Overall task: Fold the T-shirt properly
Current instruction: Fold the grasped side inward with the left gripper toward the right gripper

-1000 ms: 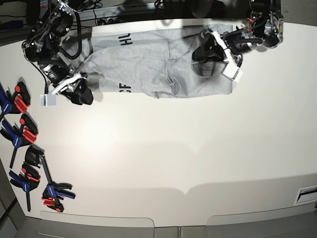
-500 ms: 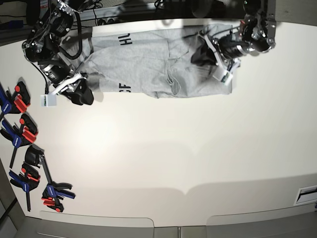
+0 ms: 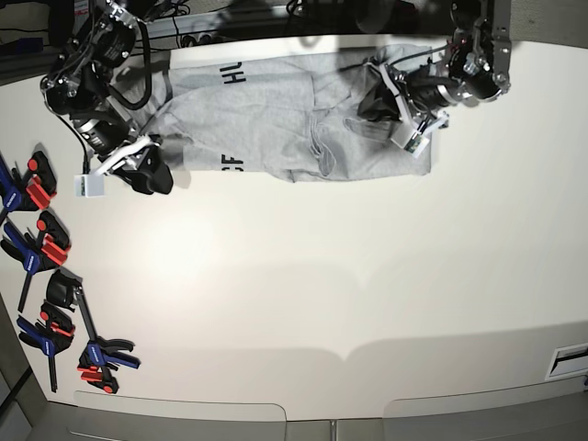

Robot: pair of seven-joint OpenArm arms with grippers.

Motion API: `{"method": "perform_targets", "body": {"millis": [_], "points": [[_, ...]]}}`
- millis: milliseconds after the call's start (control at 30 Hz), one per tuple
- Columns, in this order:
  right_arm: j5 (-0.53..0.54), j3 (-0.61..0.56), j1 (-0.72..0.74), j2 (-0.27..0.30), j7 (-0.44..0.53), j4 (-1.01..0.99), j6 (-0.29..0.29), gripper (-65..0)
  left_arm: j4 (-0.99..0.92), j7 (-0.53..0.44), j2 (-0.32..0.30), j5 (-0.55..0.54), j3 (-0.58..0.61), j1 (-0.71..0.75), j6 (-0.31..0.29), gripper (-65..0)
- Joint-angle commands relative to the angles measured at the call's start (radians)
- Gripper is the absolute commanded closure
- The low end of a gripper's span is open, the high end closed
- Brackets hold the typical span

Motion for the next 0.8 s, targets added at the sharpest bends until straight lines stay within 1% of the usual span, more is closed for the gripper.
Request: {"method": "perform_targets", "body": {"millis": [0,100,467,533,600,633,767], "points": [[0.029,0.002,0.011,0.013,0.023,0.019,0.009,-22.0,0.019,-0.016,-0.002,-0.004,-0.001,-0.010,0.005,0.0],[0.029,0.002,0.011,0.013,0.023,0.019,0.009,-22.0,0.020,-0.017,-0.004,0.021,-0.002,-0.013,0.010,0.0],[0.029,0.002,0.011,0.013,0.023,0.019,0.009,-22.0,0.022,-0.047,-0.004,0.021,-0.081,-0.013,0.010,0.0],[0.029,0.002,0.011,0.013,0.023,0.019,0.009,-22.0,0.022,-0.047,-0.004,0.021,-0.085,-0.013,0.020,-7.0],[0.030,0.002,0.011,0.013,0.023,0.019,0.009,-22.0,0.022,-0.052,-0.004,0.021,-0.085,-0.013,0.057,-13.8],[0.030,0.002,0.011,0.013,0.023,0.019,0.009,-22.0,0.022,-0.058,-0.004,0.021,-0.085,-0.012,0.066,-15.2],[0.055,0.002,0.011,0.013,0.020,0.019,0.009,-22.0,0.021,-0.062,-0.003,0.021,-0.085,-0.012,0.070,-15.4]]}}
